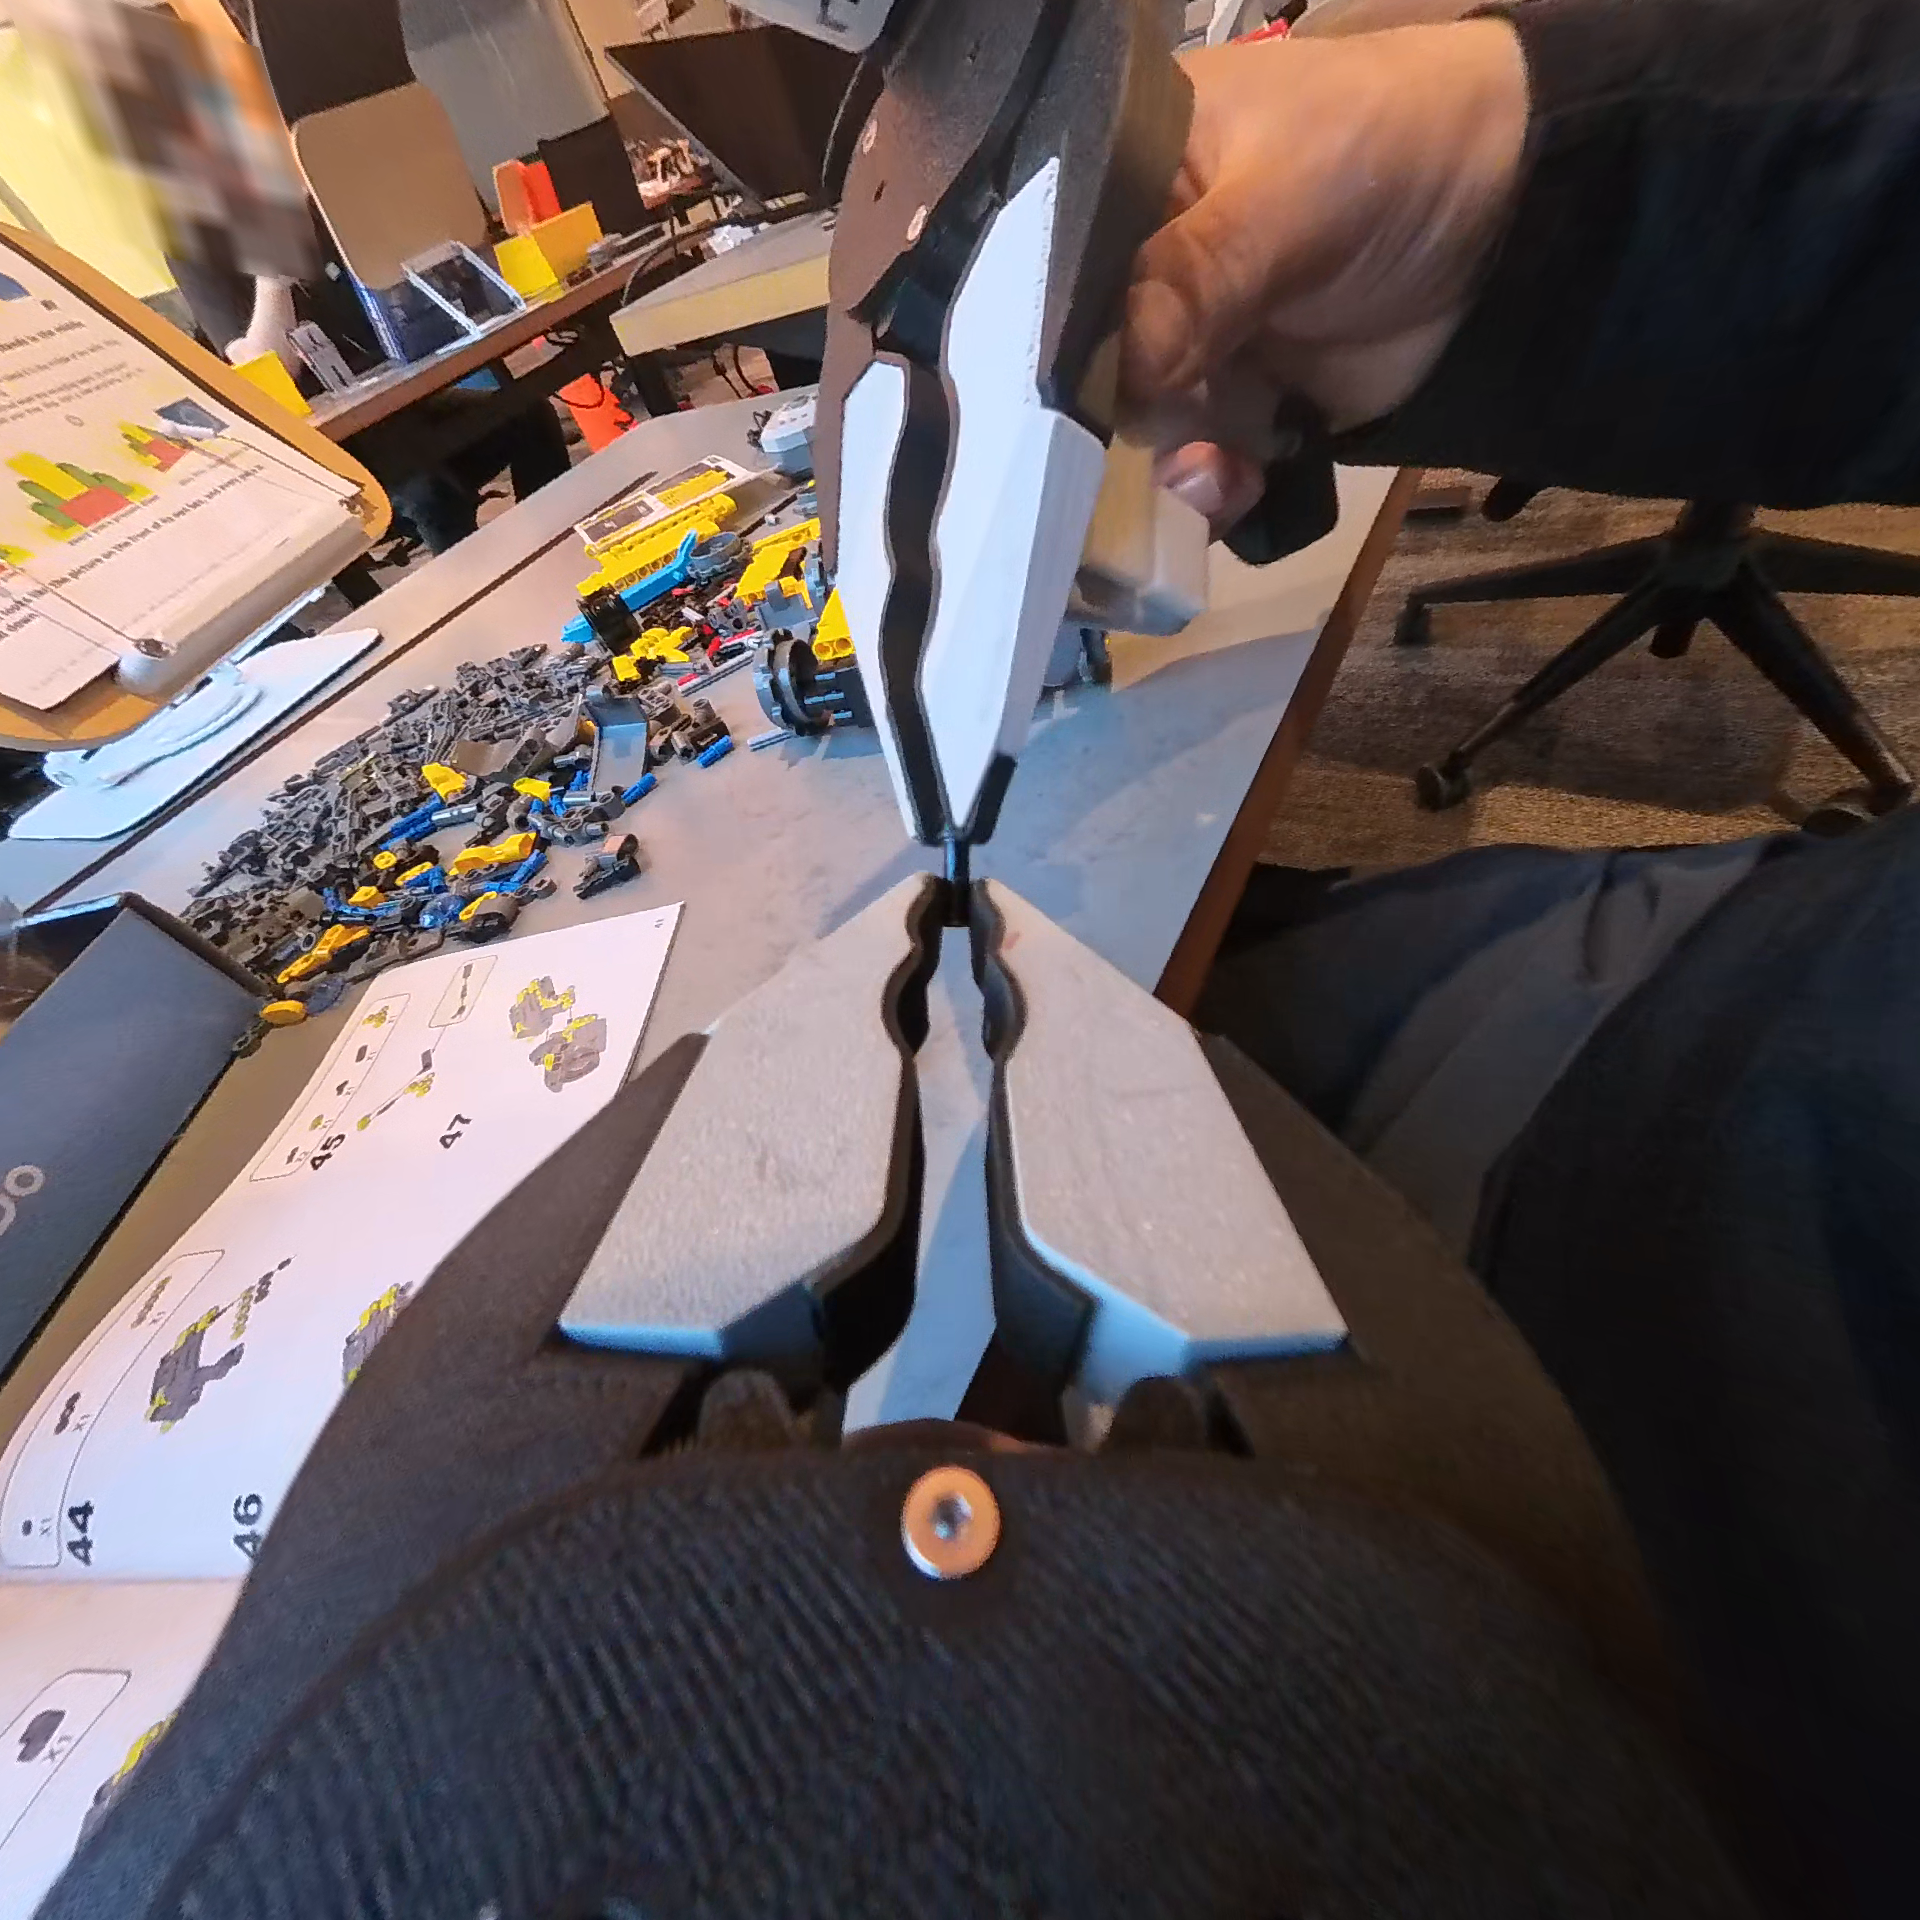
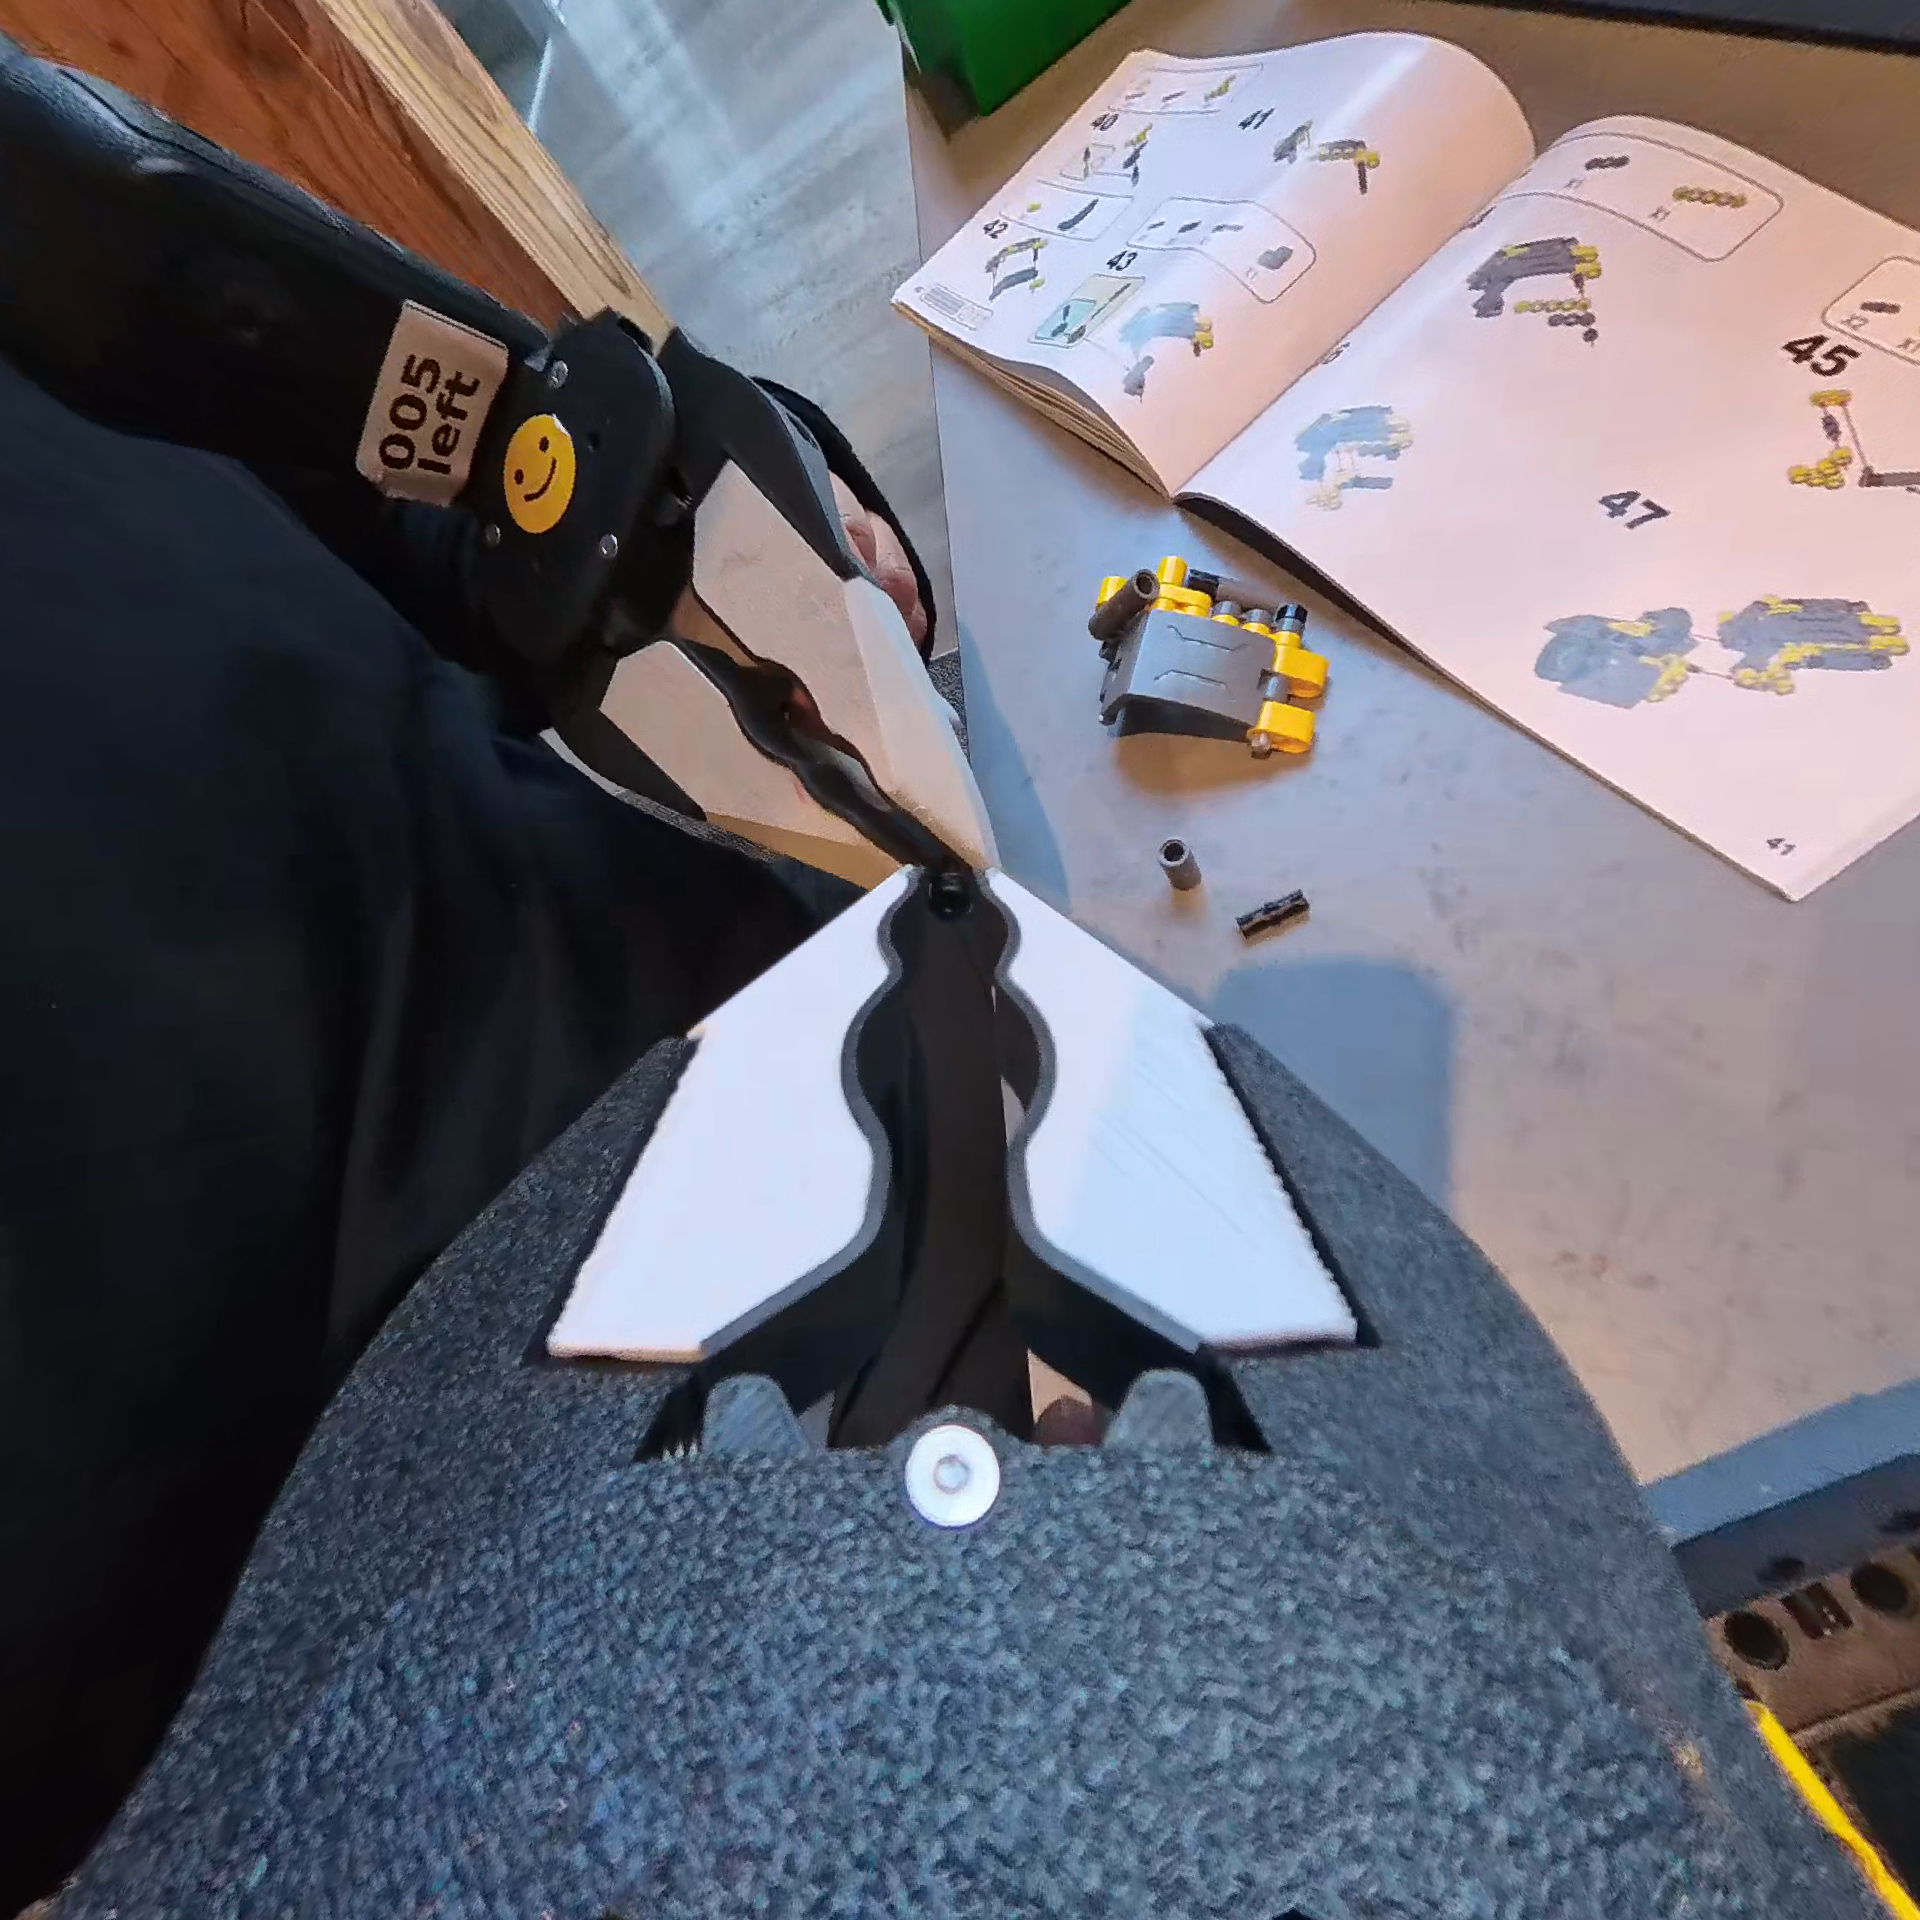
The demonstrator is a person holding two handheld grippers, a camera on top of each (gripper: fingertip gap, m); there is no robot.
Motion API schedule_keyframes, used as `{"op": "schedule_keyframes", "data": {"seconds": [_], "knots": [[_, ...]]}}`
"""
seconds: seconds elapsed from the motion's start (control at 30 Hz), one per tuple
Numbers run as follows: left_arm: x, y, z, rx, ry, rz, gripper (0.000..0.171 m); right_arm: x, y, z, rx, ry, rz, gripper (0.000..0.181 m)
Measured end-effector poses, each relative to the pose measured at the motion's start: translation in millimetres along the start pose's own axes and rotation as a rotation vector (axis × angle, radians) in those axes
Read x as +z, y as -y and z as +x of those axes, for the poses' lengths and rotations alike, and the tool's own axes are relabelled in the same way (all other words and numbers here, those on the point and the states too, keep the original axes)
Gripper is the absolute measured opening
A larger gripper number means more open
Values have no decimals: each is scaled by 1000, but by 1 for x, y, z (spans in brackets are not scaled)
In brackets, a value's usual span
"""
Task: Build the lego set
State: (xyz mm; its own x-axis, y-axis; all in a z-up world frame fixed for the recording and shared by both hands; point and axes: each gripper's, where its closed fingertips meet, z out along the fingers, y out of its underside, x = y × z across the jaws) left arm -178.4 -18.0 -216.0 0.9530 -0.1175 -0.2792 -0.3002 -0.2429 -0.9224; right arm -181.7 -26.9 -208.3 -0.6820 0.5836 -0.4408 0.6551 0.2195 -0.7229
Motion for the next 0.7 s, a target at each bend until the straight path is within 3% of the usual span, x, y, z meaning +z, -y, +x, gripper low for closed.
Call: {"op": "schedule_keyframes", "data": {"seconds": [0.47, 0.7], "knots": [[1, -5, -2, -73, -19, -6, 3, 3, -2, 4, -6, -37, -18, 6], [4, -25, 5, -184, -123, -124, 18, -1, -29, 20, -79, -196, -260, 6]]}}
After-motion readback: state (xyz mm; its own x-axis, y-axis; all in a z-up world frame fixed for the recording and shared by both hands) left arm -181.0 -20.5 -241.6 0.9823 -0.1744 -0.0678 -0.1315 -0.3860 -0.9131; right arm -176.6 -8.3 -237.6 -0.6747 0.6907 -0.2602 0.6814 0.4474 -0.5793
